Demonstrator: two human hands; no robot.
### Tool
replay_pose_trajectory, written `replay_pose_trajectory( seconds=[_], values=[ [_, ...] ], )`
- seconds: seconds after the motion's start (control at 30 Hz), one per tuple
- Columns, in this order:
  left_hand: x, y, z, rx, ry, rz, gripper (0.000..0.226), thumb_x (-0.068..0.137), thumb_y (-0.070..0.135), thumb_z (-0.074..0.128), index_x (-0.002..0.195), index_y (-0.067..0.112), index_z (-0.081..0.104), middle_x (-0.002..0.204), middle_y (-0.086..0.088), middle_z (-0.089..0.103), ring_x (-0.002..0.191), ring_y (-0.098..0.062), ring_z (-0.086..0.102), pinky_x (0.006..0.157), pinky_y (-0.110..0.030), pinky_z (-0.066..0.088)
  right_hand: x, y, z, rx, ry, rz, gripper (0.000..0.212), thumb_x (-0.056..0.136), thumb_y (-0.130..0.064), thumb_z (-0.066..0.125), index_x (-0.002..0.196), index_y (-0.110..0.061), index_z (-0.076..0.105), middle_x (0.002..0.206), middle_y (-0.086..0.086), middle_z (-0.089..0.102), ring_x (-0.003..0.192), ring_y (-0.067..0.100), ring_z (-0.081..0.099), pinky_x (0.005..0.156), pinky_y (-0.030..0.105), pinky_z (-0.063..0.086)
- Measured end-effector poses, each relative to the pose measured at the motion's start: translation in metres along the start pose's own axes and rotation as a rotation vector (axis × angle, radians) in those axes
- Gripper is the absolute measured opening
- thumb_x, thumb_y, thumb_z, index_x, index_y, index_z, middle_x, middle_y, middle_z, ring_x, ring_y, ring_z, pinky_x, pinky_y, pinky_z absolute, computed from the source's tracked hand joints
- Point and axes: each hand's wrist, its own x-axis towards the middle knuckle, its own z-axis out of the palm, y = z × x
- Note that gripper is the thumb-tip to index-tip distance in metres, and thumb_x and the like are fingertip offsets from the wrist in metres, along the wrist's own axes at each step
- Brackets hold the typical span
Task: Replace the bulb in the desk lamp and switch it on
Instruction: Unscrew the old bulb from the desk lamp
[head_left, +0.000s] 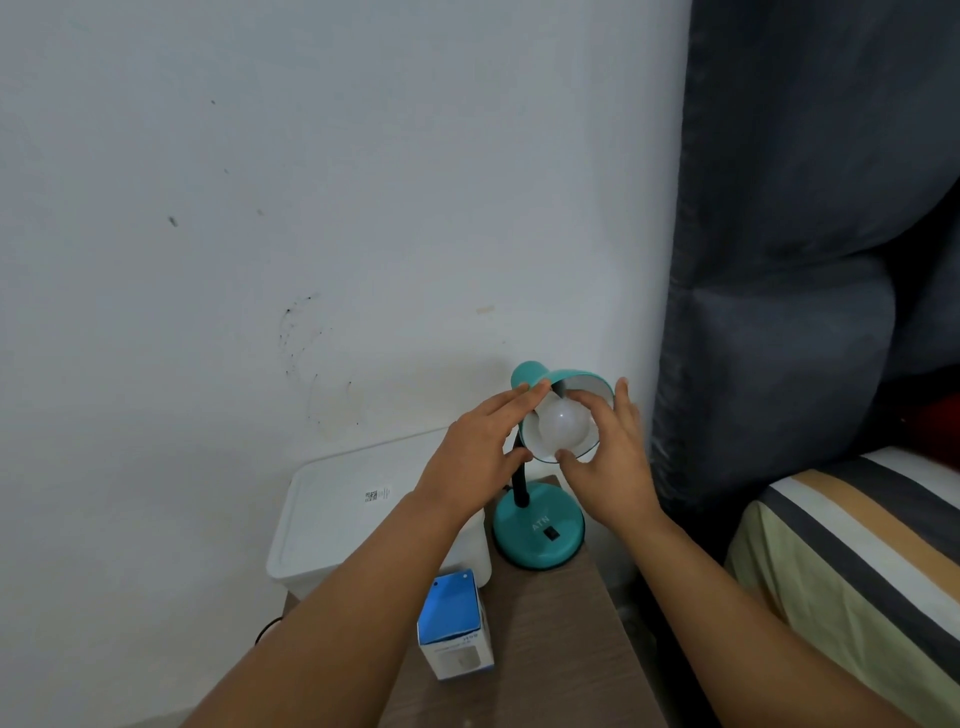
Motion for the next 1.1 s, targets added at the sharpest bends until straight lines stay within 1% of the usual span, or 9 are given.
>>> replay_pose_trajectory(
  seconds=[0.17, 0.27, 0.37, 0.43, 0.53, 0.67, 0.8, 0.97, 1.1],
  values=[
    [0.0001, 0.0014, -0.0004, 0.002, 0.003, -0.009, 0.084, 0.086, 0.016, 0.077, 0.152, 0.044, 0.032, 0.151, 0.005, 0.048, 0.131, -0.016, 0.052, 0.105, -0.038, 0.049, -0.0027, -0.0010, -0.0020, 0.094, -0.018, 0.100, 0.079, 0.072, -0.043, 0.082, 0.138, -0.030, 0.040, 0.163, 0.003, 0.013, 0.147, 0.019, 0.018, 0.106, 0.031, 0.029],
    [-0.0002, 0.0023, -0.0004, -0.003, 0.006, -0.006, 0.083, 0.086, 0.016, 0.077, 0.151, 0.043, 0.034, 0.150, 0.004, 0.049, 0.131, -0.015, 0.052, 0.105, -0.038, 0.049, -0.0016, 0.0008, 0.0015, 0.092, 0.003, 0.138, 0.073, 0.069, -0.056, 0.078, 0.132, -0.033, 0.047, 0.157, 0.006, 0.032, 0.144, 0.021, 0.027, 0.105, 0.037, 0.036],
    [-0.0009, 0.0026, -0.0006, -0.014, 0.003, -0.013, 0.085, 0.085, 0.014, 0.078, 0.151, 0.044, 0.034, 0.150, 0.004, 0.049, 0.129, -0.016, 0.053, 0.105, -0.038, 0.049, -0.0012, 0.0035, 0.0038, 0.101, 0.018, 0.085, 0.064, 0.074, -0.040, 0.081, 0.130, -0.039, 0.048, 0.152, 0.006, 0.038, 0.141, 0.023, 0.034, 0.105, 0.039, 0.038],
    [-0.0012, 0.0027, -0.0013, -0.013, 0.004, -0.009, 0.085, 0.085, 0.014, 0.078, 0.151, 0.044, 0.033, 0.149, 0.003, 0.050, 0.127, -0.017, 0.054, 0.104, -0.038, 0.050, -0.0013, 0.0031, 0.0034, 0.085, 0.018, 0.038, 0.068, 0.078, -0.024, 0.080, 0.132, -0.043, 0.045, 0.154, 0.005, 0.033, 0.139, 0.025, 0.037, 0.107, 0.039, 0.039],
    [-0.0011, 0.0031, -0.0026, -0.014, 0.007, -0.010, 0.084, 0.085, 0.014, 0.078, 0.151, 0.042, 0.034, 0.149, 0.002, 0.051, 0.127, -0.018, 0.055, 0.104, -0.039, 0.050, -0.0027, 0.0027, 0.0024, 0.089, 0.009, 0.021, 0.073, 0.079, -0.017, 0.079, 0.137, -0.042, 0.042, 0.158, 0.003, 0.026, 0.141, 0.023, 0.033, 0.106, 0.031, 0.033],
    [-0.0012, 0.0035, -0.0014, -0.009, 0.002, -0.024, 0.087, 0.085, 0.013, 0.078, 0.151, 0.047, 0.031, 0.150, 0.004, 0.049, 0.130, -0.015, 0.053, 0.105, -0.037, 0.049, -0.0035, 0.0069, 0.0043, 0.129, 0.017, 0.070, 0.085, 0.072, -0.040, 0.082, 0.143, -0.033, 0.035, 0.155, 0.000, 0.032, 0.142, 0.020, 0.031, 0.110, 0.036, 0.035],
    [-0.0010, 0.0028, -0.0006, -0.006, -0.001, -0.032, 0.087, 0.087, 0.016, 0.076, 0.151, 0.049, 0.029, 0.152, 0.006, 0.047, 0.134, -0.015, 0.050, 0.107, -0.038, 0.048, 0.0006, 0.0057, 0.0055, 0.084, 0.027, 0.144, 0.076, 0.068, -0.064, 0.073, 0.131, -0.030, 0.050, 0.149, 0.005, 0.040, 0.137, 0.021, 0.039, 0.106, 0.042, 0.043],
    [-0.0012, 0.0051, -0.0010, -0.026, 0.002, -0.021, 0.089, 0.084, 0.011, 0.078, 0.150, 0.048, 0.031, 0.149, 0.004, 0.050, 0.128, -0.015, 0.054, 0.105, -0.036, 0.049, -0.0006, 0.0036, 0.0027, -0.023, 0.031, 0.014, 0.068, 0.078, -0.026, 0.080, 0.134, -0.040, 0.044, 0.162, 0.004, 0.016, 0.147, 0.028, 0.022, 0.114, 0.047, 0.031],
    [-0.0011, 0.0043, -0.0007, -0.044, 0.010, -0.036, 0.090, 0.083, 0.010, 0.078, 0.150, 0.048, 0.032, 0.148, 0.004, 0.051, 0.127, -0.015, 0.054, 0.105, -0.037, 0.050, -0.0033, 0.0013, 0.0023, 0.031, 0.012, 0.002, 0.076, 0.075, -0.022, 0.081, 0.137, -0.038, 0.040, 0.163, 0.002, 0.012, 0.146, 0.022, 0.021, 0.107, 0.029, 0.027]
  ],
)
